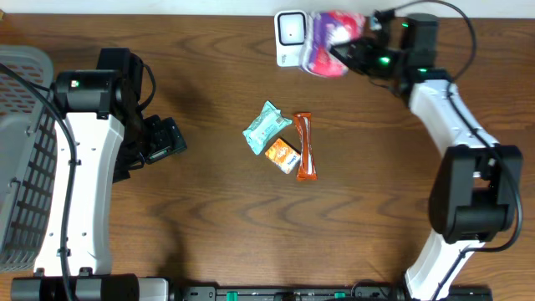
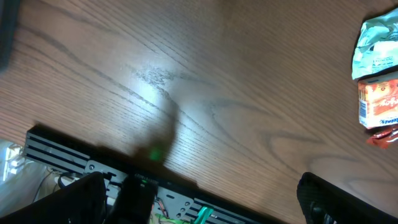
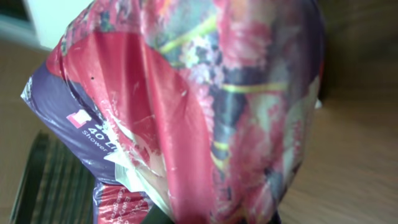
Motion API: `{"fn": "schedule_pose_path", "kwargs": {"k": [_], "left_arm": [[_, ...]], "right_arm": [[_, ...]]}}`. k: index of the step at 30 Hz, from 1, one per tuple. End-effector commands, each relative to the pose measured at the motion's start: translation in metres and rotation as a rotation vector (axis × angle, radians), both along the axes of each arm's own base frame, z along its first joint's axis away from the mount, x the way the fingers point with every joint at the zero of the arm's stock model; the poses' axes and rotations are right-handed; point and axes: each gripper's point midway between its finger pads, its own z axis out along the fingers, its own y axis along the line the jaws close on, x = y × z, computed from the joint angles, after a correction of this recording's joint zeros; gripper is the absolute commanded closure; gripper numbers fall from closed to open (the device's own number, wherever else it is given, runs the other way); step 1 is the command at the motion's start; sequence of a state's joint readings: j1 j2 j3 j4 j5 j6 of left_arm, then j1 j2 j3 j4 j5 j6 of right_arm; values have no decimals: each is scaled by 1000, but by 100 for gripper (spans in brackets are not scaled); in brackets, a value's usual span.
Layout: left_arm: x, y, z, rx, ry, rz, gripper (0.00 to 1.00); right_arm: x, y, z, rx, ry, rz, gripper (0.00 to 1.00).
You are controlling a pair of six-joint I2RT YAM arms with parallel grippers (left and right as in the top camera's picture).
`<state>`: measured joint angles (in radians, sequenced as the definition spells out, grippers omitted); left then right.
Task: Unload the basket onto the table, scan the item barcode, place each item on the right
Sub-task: 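Lift the pink pack with the right gripper up to the scanner, then carry the pink pack to the right table edge and release it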
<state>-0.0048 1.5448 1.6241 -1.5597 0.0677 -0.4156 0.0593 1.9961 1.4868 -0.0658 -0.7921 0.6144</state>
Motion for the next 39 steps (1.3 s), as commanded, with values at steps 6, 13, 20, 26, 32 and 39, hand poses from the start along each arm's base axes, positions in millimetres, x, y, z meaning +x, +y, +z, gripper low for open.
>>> {"fn": "schedule_pose_path", "kwargs": {"k": [6, 13, 20, 26, 32, 39], "left_arm": [[-1, 3, -2, 16, 10, 6, 2], [-1, 3, -2, 16, 10, 6, 2], [-1, 3, -2, 16, 10, 6, 2], [-1, 3, -2, 16, 10, 6, 2], [-1, 3, -2, 16, 10, 6, 2], [-1, 3, -2, 16, 10, 6, 2]], "right_arm": [[38, 27, -4, -137, -22, -494, 99], [64, 55, 5, 9, -148, -501, 99], [97, 72, -18, 25, -93, -448, 99], [106, 73, -6, -79, -137, -412, 99], [110, 55, 2, -120, -108, -387, 99], [103, 18, 29, -262, -130, -325, 99]]}}
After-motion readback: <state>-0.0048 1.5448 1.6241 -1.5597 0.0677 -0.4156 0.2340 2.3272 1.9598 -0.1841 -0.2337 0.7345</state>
